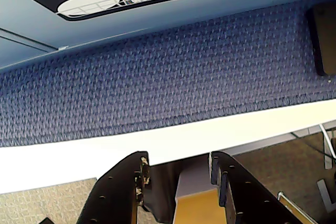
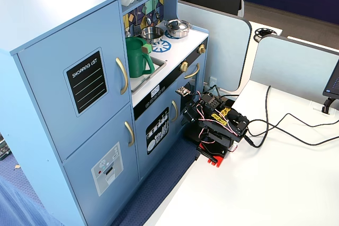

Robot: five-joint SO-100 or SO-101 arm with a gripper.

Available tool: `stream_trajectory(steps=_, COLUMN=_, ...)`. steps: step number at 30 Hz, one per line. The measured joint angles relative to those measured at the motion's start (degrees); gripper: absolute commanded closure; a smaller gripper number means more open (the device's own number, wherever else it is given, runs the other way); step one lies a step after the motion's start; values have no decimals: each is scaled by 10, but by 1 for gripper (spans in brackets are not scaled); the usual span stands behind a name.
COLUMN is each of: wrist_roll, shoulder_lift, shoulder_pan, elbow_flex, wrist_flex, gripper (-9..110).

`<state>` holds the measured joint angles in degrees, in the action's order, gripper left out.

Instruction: Open the left cabinet door

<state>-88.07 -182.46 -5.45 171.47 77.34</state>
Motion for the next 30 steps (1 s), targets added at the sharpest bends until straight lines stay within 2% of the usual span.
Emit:
stream_trajectory(steps=15, wrist_roll=-17, shoulder_lift=0, shoulder_pan=13, elbow_flex=1, wrist_flex=-4, gripper=99)
stream_trajectory(steps=22, wrist_roll=28, shoulder_lift=7, shoulder_pan=88, elbow_flex=-15, wrist_flex=-89, gripper=99)
stream_trajectory(steps=30, wrist_roll=5, shoulder_lift=67, shoulder_pan=175, elbow_flex=-156, wrist_flex=-191, gripper=99)
